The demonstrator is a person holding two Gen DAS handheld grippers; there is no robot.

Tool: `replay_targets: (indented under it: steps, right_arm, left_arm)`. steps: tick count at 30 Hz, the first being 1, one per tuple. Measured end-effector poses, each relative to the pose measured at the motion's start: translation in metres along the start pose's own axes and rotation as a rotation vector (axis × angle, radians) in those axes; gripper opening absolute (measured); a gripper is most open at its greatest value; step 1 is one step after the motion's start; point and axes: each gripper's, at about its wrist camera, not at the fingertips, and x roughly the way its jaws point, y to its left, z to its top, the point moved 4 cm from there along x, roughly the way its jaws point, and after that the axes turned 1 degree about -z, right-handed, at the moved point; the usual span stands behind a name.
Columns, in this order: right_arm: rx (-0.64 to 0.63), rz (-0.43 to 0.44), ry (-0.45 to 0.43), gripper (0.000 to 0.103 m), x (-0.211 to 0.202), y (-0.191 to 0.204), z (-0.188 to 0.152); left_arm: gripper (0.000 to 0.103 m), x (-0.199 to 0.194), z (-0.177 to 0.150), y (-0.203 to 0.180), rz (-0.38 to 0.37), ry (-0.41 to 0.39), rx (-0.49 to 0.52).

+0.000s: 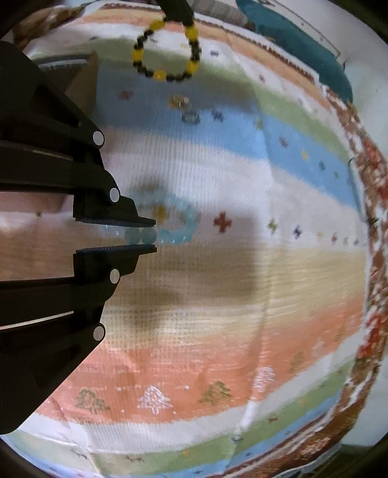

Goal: Organize jewelry
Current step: 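Lift the yellow-black bracelet with left while right lifts light blue bracelet, then carry both bracelets over the silver tin and open both grippers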

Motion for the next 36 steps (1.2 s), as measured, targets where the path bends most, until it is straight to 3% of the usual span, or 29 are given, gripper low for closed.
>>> replay_targets:
  steps: [22,36]
  right_arm:
    - [-0.117,-0.012,-0.221,0.012,-0.091,0.025,-0.009]
    - [-0.153,0.088,-0.305,0.012,-0.135,0.042,-0.030]
  left_arm:
    - [0.010,-0.047,-0.012,-0.030,-0.049,-0.064,0.058]
    - [0.010,-0.086,-0.026,-0.050,-0.092,-0.130,0.084]
